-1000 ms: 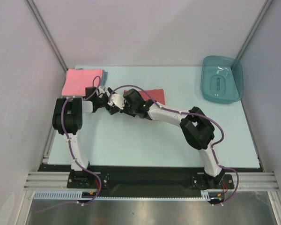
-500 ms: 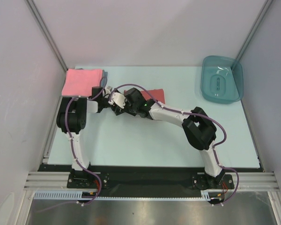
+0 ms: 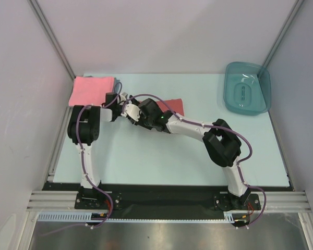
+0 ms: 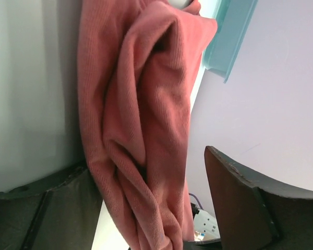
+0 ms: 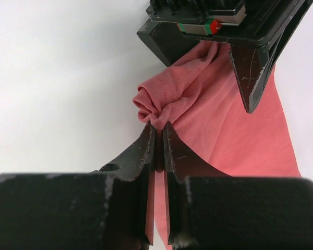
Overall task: Fold and stack the t-shirts
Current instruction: Neatly place the folded tshirt to the corner
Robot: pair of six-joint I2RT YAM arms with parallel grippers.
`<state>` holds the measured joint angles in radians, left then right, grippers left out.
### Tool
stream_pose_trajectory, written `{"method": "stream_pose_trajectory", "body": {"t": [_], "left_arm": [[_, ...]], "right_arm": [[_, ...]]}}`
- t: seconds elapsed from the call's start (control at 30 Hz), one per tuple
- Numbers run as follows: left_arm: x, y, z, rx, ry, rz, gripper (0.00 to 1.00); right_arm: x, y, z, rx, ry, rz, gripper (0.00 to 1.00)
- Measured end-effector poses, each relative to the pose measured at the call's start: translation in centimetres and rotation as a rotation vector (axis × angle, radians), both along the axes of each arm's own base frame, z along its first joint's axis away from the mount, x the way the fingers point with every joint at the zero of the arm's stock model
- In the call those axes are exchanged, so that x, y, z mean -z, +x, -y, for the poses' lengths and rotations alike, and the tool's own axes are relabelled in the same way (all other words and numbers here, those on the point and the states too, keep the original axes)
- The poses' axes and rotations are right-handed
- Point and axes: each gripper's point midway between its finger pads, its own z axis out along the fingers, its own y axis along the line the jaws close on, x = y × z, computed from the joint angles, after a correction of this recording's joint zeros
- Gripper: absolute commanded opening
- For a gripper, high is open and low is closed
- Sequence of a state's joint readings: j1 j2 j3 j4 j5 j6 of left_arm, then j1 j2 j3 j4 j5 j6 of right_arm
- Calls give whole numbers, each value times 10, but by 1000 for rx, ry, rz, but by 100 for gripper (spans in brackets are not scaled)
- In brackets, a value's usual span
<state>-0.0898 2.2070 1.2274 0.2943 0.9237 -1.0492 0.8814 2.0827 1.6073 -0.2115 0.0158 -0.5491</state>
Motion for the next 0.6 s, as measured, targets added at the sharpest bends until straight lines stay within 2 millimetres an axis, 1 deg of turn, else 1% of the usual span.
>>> {"method": "stream_pose_trajectory", "body": {"t": [0.2,0.27,0.3,0.37,0.4,0.43,0.47,0.5,0.53,0.6], "left_arm": [[2,2,0,-10,23,-22,72],[4,4,-1,-17,32,-23,62],[6,4,-1,-21,38,-26,52],[12,5,-2,-30,51,-32,41],[16,5,-2,-32,59,-34,28],[18,5,-3,-35,63,-41,23],[22,5,-3,-40,74,-44,12],[24,5,-3,-39,81,-45,2],[25,4,-3,-38,80,-48,0],[23,5,-3,-35,90,-28,0]], "right_arm": [[0,0,1,0,1,-2,0],[-1,0,2,1,2,-1,0],[-1,0,2,2,2,-1,0],[-2,1,2,3,3,0,0],[-2,2,3,4,4,0,0],[-2,2,3,5,5,1,0],[-2,2,3,7,6,-1,1],[-1,2,3,10,10,-3,3],[0,1,3,14,12,-8,12],[1,1,4,29,20,-22,28]]}}
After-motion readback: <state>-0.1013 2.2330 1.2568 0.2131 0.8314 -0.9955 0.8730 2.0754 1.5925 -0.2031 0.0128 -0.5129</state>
